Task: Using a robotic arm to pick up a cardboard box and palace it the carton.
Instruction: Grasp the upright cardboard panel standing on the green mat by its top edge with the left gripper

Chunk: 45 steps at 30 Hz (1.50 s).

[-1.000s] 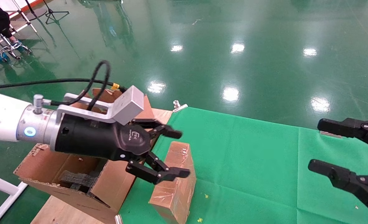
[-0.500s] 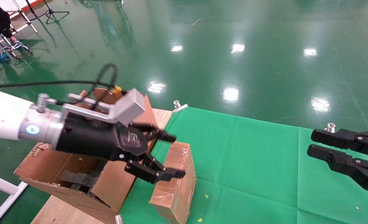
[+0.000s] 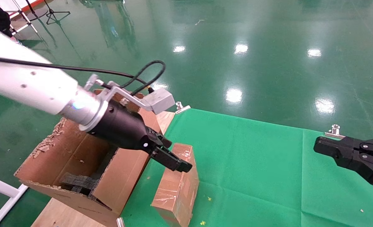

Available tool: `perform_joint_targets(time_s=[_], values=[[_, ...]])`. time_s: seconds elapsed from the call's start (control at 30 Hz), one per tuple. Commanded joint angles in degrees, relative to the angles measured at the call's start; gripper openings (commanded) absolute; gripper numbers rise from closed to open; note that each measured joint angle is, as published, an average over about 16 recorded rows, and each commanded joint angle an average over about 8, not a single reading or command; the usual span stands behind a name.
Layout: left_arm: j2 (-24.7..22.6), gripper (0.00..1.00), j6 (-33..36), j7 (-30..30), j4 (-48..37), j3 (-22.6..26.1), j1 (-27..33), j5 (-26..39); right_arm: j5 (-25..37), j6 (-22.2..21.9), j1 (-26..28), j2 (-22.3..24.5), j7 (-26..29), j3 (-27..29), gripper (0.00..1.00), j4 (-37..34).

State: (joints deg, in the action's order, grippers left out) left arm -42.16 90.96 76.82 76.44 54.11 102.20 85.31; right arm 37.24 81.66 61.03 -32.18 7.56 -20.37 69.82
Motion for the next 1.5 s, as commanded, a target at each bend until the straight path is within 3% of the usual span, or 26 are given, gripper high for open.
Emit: perform_joint_targets(time_s=[0.03, 0.4, 0.8, 0.83, 0.9, 0.93, 1.07, 1.13, 1.2, 1.5], values=[[-1.4, 1.00, 0.1, 3.5, 0.0, 4.0, 2.9, 1.5, 0.0, 0.0, 0.0, 0.0, 0.0, 0.0, 0.00, 0.0], [-6.0, 1.00, -0.5, 13.9, -0.5, 18.4, 10.1, 0.1, 0.0, 0.0, 0.0, 0.0, 0.0, 0.0, 0.00, 0.0], [-8.7, 1.00, -1.4, 19.2, -0.7, 25.3, 12.0, -2.0, 0.0, 0.0, 0.0, 0.0, 0.0, 0.0, 0.00, 0.0], [-8.8, 1.00, -1.5, 19.6, -0.7, 25.7, 12.1, -2.0, 0.0, 0.0, 0.0, 0.0, 0.0, 0.0, 0.05, 0.0], [-9.0, 0.98, -1.5, 20.1, -0.7, 26.4, 12.2, -2.0, 0.0, 0.0, 0.0, 0.0, 0.0, 0.0, 0.26, 0.0], [-9.1, 0.92, -1.6, 20.3, -0.7, 26.7, 12.3, -2.0, 0.0, 0.0, 0.0, 0.0, 0.0, 0.0, 0.39, 0.0], [-9.4, 0.42, -1.9, 20.7, -0.7, 27.6, 12.6, -2.4, 0.0, 0.0, 0.0, 0.0, 0.0, 0.0, 0.89, 0.0], [-9.5, 0.17, -2.1, 20.7, -0.7, 27.8, 12.6, -2.6, 0.0, 0.0, 0.0, 0.0, 0.0, 0.0, 1.00, 0.0], [-9.6, 0.00, -2.2, 20.7, -0.7, 27.9, 12.6, -2.7, 0.0, 0.0, 0.0, 0.0, 0.0, 0.0, 1.00, 0.0], [-9.4, 0.00, -2.0, 20.7, -0.7, 27.5, 12.5, -2.4, 0.0, 0.0, 0.0, 0.0, 0.0, 0.0, 1.00, 0.0]])
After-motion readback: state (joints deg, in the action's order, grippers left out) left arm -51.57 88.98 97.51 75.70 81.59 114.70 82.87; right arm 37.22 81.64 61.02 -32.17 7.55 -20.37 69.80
